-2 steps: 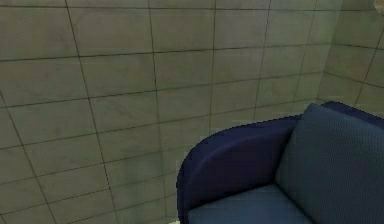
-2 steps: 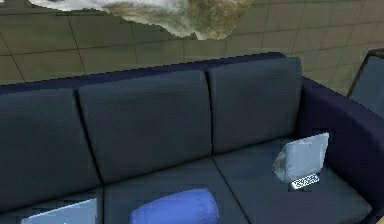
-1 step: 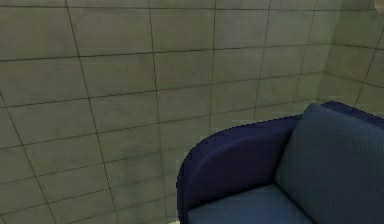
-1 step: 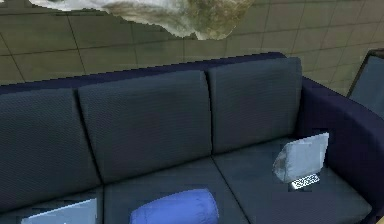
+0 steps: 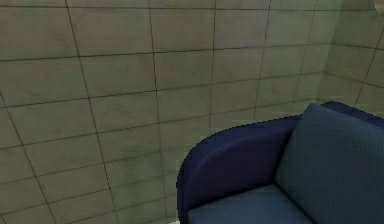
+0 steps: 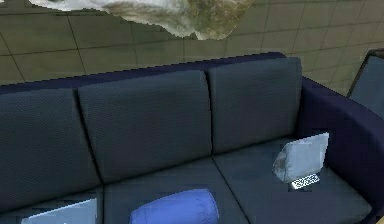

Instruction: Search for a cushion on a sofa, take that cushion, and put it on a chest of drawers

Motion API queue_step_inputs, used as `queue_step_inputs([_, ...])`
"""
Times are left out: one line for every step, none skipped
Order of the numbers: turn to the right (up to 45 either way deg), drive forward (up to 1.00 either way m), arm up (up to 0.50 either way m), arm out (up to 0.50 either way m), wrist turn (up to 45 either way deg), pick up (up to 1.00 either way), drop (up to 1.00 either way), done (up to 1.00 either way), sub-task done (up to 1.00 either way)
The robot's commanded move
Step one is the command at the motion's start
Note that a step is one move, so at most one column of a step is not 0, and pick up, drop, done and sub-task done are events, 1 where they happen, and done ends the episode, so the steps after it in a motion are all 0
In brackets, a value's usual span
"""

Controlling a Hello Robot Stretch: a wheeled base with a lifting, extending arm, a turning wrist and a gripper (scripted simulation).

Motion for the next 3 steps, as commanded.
queue_step_inputs([0.0,0.0,0.0,0.14,0.0,0.0,0.0,0.0,0.0])
queue_step_inputs([0.0,0.0,0.0,0.0,45.0,0.0,0.0,0.0,0.0])
queue_step_inputs([0.0,0.0,0.0,0.0,45.0,0.0,0.0,0.0,0.0])
